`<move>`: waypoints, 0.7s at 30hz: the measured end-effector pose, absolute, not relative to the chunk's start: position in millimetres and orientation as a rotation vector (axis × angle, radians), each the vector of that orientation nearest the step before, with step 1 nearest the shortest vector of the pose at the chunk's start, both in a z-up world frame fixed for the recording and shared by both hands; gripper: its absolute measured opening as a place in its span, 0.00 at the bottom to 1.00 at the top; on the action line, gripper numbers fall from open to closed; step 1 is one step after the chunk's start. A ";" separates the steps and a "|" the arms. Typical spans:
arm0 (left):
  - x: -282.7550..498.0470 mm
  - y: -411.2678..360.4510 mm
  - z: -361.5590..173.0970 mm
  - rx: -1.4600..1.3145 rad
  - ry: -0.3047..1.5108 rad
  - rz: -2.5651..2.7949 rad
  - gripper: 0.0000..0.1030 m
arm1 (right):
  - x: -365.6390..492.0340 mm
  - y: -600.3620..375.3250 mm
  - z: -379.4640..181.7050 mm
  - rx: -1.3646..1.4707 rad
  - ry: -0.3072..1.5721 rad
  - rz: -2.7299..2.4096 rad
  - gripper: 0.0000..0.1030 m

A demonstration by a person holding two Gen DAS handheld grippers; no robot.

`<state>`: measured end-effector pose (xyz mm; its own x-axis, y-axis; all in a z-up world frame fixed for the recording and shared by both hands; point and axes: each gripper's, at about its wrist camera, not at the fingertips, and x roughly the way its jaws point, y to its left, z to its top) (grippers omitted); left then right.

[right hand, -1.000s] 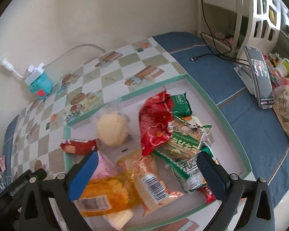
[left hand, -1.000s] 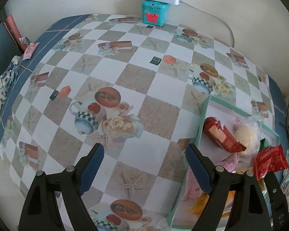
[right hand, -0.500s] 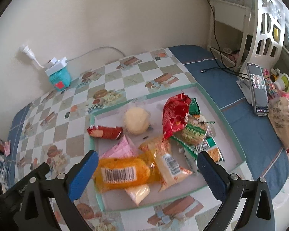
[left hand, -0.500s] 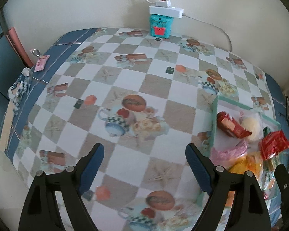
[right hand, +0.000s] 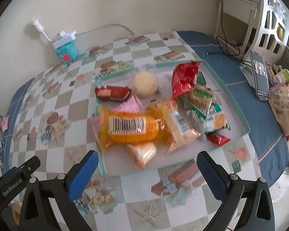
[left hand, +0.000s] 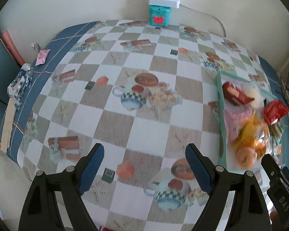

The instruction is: Organize snacks

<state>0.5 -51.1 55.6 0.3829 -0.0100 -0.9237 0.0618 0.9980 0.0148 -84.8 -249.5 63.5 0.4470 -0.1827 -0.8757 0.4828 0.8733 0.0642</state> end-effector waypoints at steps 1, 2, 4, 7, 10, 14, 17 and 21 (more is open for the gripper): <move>-2.1 -50.0 54.3 0.052 1.181 -0.048 0.84 | -86.3 -248.5 62.2 0.324 1.033 -0.423 1.00; -4.1 -49.0 53.3 0.054 1.184 -0.050 0.84 | -88.3 -247.6 60.8 0.322 1.037 -0.424 1.00; -7.8 -46.2 50.7 0.054 1.191 -0.051 0.84 | -92.2 -246.1 57.7 0.321 1.044 -0.427 1.00; -11.0 -40.3 47.9 0.054 1.198 -0.047 0.84 | -95.5 -244.4 54.2 0.319 1.054 -0.427 1.00; -13.4 -33.9 46.5 0.049 1.201 -0.040 0.84 | -98.6 -242.2 50.7 0.314 1.064 -0.427 1.00; -15.7 -29.4 44.7 0.051 1.204 -0.038 0.84 | -102.4 -239.7 46.0 0.306 1.078 -0.429 1.00; -17.3 -28.9 44.1 0.056 1.205 -0.043 0.84 | -103.9 -238.5 44.1 0.302 1.084 -0.429 1.00; -19.1 -28.2 43.8 0.059 1.205 -0.048 0.84 | -105.1 -236.4 42.0 0.295 1.090 -0.432 1.00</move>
<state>-19.1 -28.2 43.8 0.3570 -0.0062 -0.9341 0.0688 0.9974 0.0197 -105.1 -236.4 42.0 0.3922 -0.1923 -0.8995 0.4762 0.8791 0.0198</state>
